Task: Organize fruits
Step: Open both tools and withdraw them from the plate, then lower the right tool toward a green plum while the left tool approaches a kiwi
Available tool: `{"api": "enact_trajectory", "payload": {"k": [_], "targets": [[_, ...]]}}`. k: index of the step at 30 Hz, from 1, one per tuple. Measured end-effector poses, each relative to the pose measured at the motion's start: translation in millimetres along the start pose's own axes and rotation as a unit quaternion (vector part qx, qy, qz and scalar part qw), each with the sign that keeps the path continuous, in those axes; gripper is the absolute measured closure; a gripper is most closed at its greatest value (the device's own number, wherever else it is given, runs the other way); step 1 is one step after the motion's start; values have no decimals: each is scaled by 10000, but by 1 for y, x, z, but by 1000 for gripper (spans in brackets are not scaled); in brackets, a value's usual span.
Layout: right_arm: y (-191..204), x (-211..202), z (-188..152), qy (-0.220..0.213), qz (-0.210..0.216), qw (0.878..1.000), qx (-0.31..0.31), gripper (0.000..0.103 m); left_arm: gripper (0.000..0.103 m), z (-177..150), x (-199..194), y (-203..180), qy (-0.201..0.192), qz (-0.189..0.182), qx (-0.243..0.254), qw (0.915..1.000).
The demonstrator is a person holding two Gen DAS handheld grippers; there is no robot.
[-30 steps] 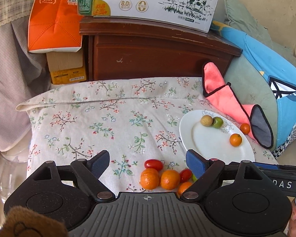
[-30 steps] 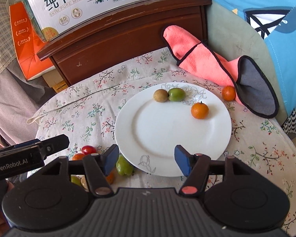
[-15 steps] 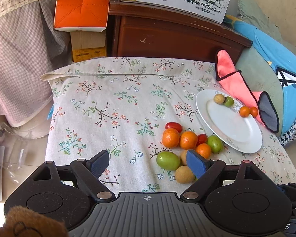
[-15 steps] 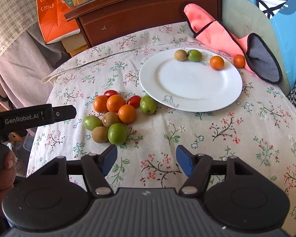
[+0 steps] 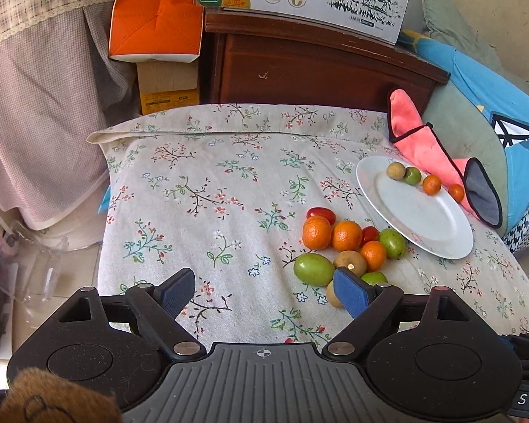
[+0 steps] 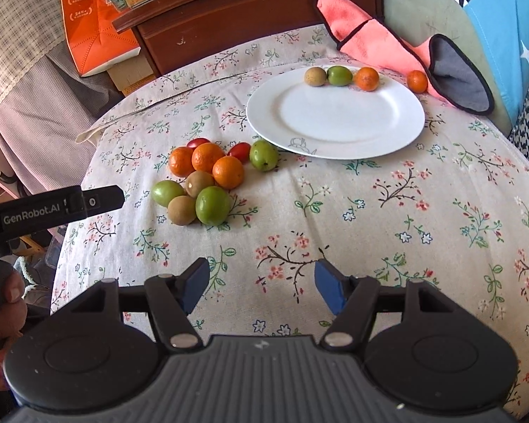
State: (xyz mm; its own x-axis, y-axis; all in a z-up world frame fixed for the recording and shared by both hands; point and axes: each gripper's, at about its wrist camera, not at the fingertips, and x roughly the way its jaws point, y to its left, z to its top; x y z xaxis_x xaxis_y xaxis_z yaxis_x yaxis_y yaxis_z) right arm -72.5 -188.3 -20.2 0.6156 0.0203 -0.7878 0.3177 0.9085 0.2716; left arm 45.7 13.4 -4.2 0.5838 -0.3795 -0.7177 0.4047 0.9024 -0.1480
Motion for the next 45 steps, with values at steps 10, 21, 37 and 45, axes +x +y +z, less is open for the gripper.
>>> {"api": "enact_trajectory", "payload": {"k": [10,21,37,45], "targets": [[-4,-4,-6,-141,76,9998,142,36,16,-2,-5,3,-76,-35,83,9999],[4,0,-2,-441,343,9984,69,49,17,-3,-6,24,-110,84,-200,9997],[18,43,16,-513,459,9974,-230,64,17,-4,10,19,70,-35,-505,9987],[15,54,20,-533,584,9968,-119,63,17,-5,24,9,149,-144,-549,9983]]}}
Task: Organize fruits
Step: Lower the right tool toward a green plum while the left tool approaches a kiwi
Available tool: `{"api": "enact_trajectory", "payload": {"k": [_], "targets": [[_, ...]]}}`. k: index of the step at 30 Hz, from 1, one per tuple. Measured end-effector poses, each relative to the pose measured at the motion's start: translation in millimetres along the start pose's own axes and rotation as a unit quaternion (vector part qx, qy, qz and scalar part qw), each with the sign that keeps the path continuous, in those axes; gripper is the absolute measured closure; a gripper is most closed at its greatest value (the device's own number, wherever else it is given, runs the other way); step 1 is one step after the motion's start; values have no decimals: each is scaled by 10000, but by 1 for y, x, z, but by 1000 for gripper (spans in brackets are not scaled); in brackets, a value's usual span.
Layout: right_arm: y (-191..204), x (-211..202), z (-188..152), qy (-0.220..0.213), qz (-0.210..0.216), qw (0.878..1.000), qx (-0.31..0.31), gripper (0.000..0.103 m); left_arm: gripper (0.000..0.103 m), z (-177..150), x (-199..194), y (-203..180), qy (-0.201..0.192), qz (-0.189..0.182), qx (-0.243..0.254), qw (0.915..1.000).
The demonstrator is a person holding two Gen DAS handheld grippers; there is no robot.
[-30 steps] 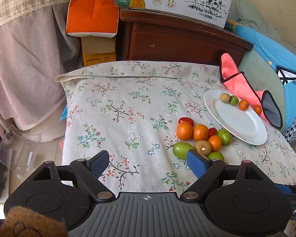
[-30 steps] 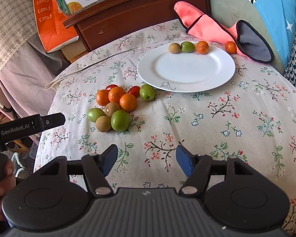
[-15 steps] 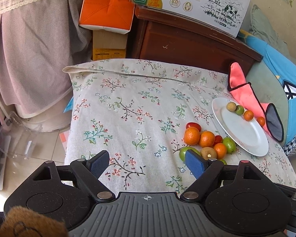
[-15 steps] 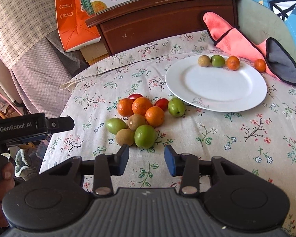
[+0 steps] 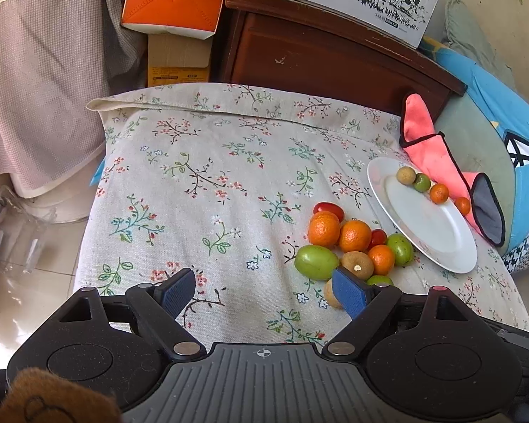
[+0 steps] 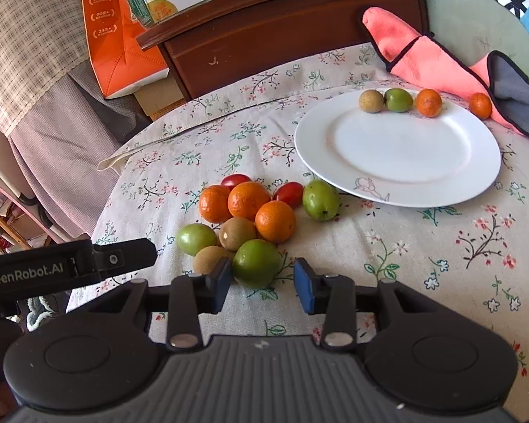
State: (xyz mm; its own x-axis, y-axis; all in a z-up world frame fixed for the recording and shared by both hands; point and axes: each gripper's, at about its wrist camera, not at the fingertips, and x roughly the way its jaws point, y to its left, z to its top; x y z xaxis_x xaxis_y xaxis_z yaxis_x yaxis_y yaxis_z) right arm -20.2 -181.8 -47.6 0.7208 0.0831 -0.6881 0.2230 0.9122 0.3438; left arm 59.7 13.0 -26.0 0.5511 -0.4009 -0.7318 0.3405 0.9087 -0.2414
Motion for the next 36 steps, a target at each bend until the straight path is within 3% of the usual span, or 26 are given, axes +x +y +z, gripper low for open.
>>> {"api": "enact_trajectory", "payload": {"k": [2,4,18,23,26,31,33,36], "targets": [[3,2,-1,-37,-33,9999,-136,65,18,-1,3,-2,26,-19,-25,10000],[4,2,-3,-49,46,9998,-179,74,19,-1,7,-4,28,-14,-68,10000],[-9,-14,-5,92,-277,9994,171,73,28,1,31,-15,53,3,-187,9998],[-9,-13,-5,99,-293,9994,184,73,28,-2,37,-24,-50,80,67,9999],[-10,-12,-4,98,-282,9993,227,73,33,-3,38,-30,-116,178,277,9994],[-9,-11,-4,89,-288,9993,214,73,65,-8,38,-41,-135,235,721,9970],[-9,-11,-4,86,-289,9993,215,73,70,-10,38,-44,-158,279,815,9962],[-9,-11,-4,85,-290,9993,206,73,70,-11,37,-44,-167,291,823,9960]]}}
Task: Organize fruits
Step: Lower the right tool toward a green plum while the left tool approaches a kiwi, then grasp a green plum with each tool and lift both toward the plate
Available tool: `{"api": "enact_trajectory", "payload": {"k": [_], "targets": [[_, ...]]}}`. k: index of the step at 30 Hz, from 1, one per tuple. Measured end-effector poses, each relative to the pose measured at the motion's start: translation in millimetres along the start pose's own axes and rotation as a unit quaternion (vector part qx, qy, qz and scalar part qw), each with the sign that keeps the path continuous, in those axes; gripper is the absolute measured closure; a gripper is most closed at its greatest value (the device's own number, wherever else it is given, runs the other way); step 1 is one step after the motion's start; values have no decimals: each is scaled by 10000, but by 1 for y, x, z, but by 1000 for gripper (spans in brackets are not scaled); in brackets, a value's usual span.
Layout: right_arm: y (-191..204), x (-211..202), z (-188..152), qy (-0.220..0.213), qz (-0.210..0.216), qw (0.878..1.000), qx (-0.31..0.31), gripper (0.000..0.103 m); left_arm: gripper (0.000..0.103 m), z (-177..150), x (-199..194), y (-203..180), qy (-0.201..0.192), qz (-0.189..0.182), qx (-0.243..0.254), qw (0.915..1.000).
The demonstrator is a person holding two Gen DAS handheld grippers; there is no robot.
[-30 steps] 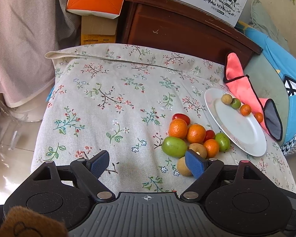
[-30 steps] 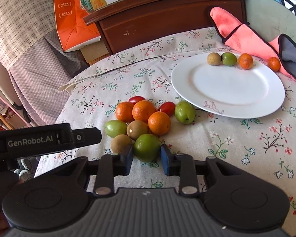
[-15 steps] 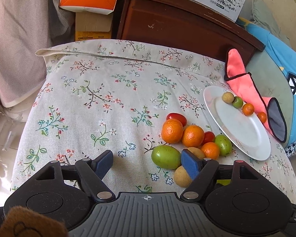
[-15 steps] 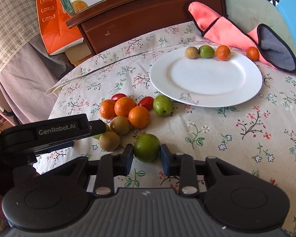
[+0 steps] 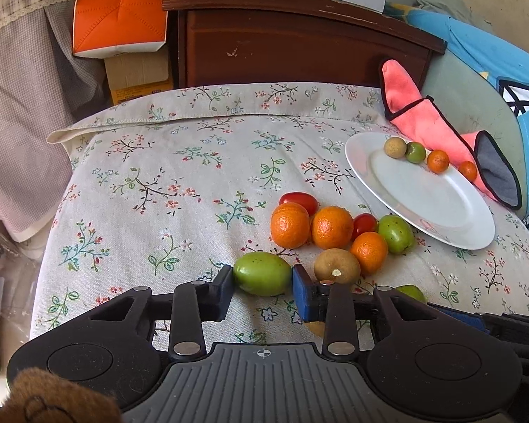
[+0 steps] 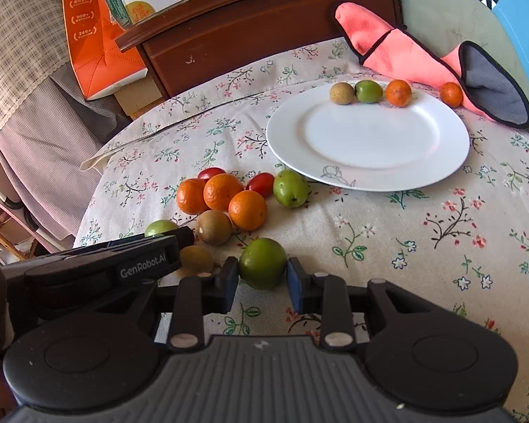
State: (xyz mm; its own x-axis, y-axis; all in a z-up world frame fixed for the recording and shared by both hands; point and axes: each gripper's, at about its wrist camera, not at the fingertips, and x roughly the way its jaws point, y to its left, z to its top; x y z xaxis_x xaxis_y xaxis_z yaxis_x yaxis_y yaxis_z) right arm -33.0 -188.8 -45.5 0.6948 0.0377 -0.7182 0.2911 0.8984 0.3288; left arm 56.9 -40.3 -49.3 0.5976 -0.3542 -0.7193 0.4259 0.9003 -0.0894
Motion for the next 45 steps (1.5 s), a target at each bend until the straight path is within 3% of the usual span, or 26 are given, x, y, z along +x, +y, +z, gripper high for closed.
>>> {"api": "enact_trajectory", "payload": {"k": [20,34,45], "targets": [[1,-21,4,-175,-20,9998,-127,73,71,4,-27,-4,-135,-126,138,9997],[-20,-73,42,-435,257,9984,-234,73,71,30,-52,-8,-345,-919,310,9947],[-79,-53,72,-104,75,9978,653,73,70,52,-20,-32,-150,-1411,493,9887]]}}
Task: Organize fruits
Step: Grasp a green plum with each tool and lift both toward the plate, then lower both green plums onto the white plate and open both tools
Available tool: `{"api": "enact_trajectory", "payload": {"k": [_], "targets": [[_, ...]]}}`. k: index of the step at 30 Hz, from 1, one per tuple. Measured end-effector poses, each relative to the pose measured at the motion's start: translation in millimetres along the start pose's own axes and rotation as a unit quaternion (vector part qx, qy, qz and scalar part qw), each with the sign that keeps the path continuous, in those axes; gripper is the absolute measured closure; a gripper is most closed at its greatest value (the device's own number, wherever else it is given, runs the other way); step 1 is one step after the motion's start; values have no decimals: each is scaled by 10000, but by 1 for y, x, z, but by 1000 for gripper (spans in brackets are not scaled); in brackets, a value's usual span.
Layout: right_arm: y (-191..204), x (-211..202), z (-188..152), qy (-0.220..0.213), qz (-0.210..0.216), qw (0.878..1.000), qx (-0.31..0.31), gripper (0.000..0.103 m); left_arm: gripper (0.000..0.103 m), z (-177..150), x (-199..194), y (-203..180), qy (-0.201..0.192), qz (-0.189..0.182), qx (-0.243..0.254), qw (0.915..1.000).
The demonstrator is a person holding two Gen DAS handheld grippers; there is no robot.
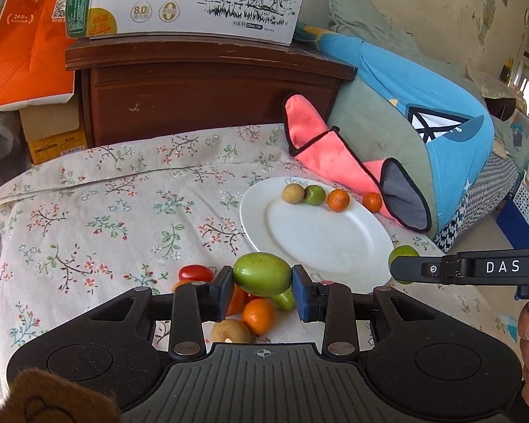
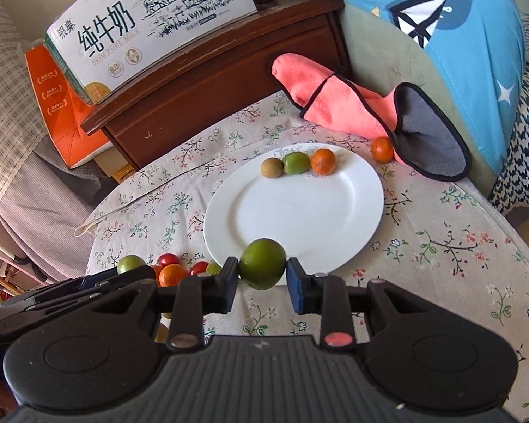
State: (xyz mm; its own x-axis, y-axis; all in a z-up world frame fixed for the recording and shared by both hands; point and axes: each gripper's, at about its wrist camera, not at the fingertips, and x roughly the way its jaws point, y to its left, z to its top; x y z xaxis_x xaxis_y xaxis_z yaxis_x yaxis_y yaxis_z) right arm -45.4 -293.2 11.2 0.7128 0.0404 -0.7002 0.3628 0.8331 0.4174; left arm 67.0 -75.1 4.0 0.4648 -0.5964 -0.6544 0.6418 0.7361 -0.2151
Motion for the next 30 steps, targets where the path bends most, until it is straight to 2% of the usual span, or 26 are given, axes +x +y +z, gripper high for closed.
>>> {"api": "enact_trajectory", "payload": {"k": [11,18,30], "targets": [[-21,35,15,262,-181,9982,516,73,70,19,49,-6,203,-98,82,9997],[-23,55,27,235,-319,9974,605,73,70,29,74,-6,277,-72,81,9996],[-23,79,32,329,-309,9958,798,71,69,33,87,-7,252,12,26,9997]]}}
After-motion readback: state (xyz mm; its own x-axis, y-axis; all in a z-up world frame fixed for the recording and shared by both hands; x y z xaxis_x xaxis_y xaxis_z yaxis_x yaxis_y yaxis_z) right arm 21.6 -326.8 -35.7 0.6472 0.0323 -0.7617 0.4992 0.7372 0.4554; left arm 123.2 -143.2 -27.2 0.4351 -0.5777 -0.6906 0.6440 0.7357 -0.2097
